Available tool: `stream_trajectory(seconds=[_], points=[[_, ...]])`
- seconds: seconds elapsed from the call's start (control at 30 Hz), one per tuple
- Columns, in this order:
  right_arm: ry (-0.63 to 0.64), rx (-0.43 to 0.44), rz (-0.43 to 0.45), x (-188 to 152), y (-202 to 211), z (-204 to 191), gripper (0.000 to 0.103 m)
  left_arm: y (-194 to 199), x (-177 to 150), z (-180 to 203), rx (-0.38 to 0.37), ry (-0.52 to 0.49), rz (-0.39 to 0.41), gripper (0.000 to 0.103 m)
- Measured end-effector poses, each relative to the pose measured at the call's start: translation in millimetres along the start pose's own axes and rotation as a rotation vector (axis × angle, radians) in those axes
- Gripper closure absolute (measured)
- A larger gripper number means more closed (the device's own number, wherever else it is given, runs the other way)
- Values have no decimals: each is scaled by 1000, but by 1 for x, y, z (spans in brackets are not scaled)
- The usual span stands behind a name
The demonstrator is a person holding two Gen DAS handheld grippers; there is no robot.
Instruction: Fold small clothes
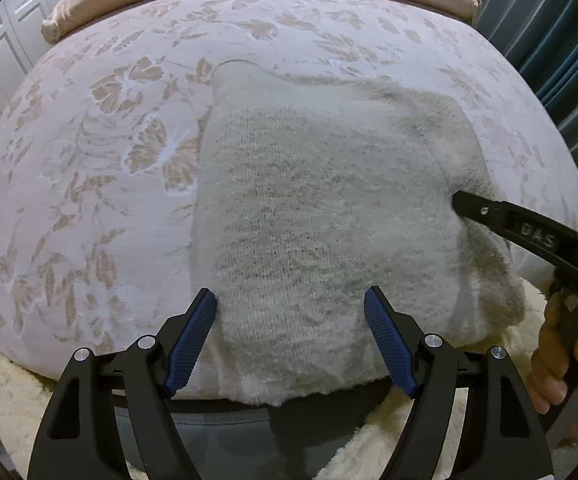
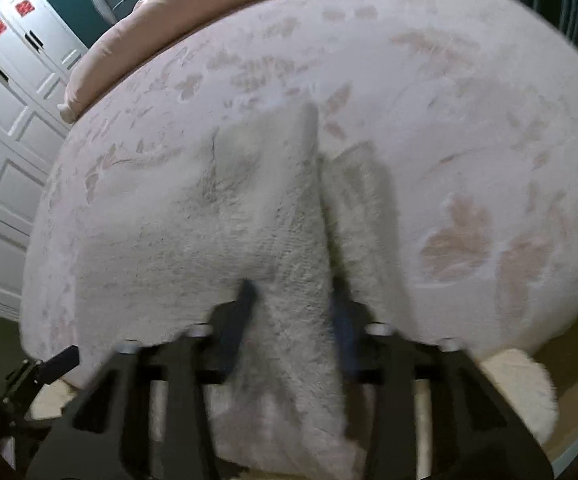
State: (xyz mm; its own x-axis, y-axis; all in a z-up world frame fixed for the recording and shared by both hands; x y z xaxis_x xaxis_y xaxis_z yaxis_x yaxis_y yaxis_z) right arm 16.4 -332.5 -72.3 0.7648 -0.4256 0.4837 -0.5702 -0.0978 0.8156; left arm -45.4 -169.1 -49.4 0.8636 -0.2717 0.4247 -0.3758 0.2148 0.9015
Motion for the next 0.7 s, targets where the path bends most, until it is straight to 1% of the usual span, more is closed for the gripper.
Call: stream_trajectory(seconds=[0.03,0.13,0.17,0.2,0.27,0.3,0.37,0.47,0.5,0.53,0.57,0.6,0.67,0.7], points=[[-6,18,19,2,5,-1,92,-1,1,1,9,-7,0,27],[26,-23,106,16,26,0,93,-3,1,3,21,-5,-1,24],[23,-25,104,17,26,2,93,-5,2,4,24,-2,0,24],[22,-34,76,14,17,6,93,-5,2,5,30,-4,0,23],[49,-81,20,1,-8,14,93,-9,2,9,46,-15,-5,22],[70,-93,32,-3,-15,16,93,-10,2,10,50,-22,-5,21],[91,-112,41,-2,-13,11,92,-11,2,12,71,-37,1,20],[59,-102,41,3,1,8,88,-14,1,12,92,-38,-3,18],[48,-94,46,3,7,8,85,-15,1,12,93,-34,-4,17],[41,-84,60,2,16,8,77,-15,1,12,96,-32,-3,17],[40,-79,70,0,21,9,71,-16,1,12,99,-33,-4,17],[40,-79,77,-3,28,11,61,-16,2,12,101,-34,-4,16],[37,-94,77,-11,32,14,49,-17,1,13,108,-35,-1,15],[36,-96,71,-12,30,15,46,-18,1,12,114,-35,-2,14]])
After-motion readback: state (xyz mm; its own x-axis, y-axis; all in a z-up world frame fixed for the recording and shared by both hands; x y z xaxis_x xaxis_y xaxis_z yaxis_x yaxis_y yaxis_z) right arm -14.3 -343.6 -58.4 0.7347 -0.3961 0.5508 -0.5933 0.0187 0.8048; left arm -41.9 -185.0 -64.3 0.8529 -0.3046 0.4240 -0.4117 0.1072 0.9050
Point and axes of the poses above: each gripper's, at about its wrist camera, not at the fingertips, and y roughly against the way its jaws point, z to its right, x to its top, the point moved 5 cm from there along -y, roughly the way its jaws point, and after that the axes turned 7 degrees about z, right-handed, at the moved point
